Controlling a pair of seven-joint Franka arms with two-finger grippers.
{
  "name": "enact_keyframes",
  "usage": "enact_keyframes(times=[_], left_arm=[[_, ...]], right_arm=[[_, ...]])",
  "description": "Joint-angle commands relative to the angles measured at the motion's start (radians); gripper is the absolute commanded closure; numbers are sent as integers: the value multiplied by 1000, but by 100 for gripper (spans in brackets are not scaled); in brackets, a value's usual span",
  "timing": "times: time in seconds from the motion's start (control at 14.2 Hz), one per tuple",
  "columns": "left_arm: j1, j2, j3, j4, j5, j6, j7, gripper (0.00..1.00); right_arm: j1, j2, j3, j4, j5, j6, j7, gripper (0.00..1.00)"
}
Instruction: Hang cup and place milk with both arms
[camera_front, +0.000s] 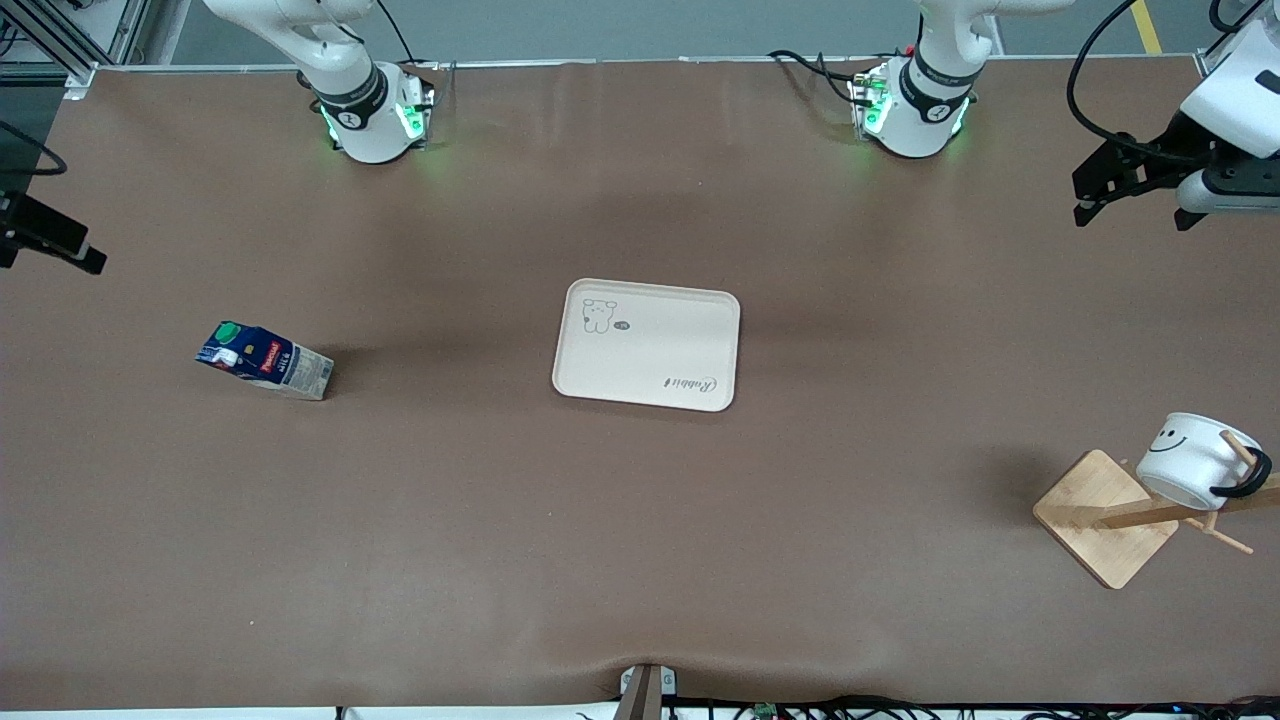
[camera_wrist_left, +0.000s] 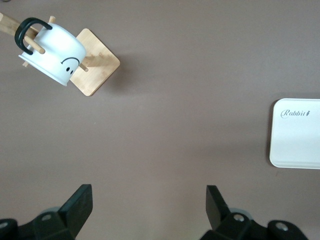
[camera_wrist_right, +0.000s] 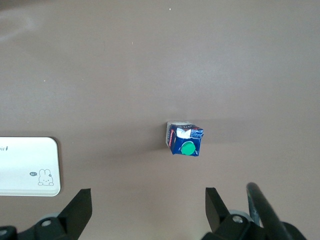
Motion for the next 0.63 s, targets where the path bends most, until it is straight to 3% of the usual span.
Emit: enact_keyframes(times=[0.0,0.28,0.56], left_arm=[[4,-6,0,2,-23,14,-9,0],[48,-28,3,-12,-84,8,11,0],[55,-21,2,-2,-79,-25,14,0]], right_arm=[[-6,-122,2,-178,-5,106,-18,0],[8,-280,6,-415,-7,252,-24,0],[-6,-250,11,-369,-22,206,-25,0]])
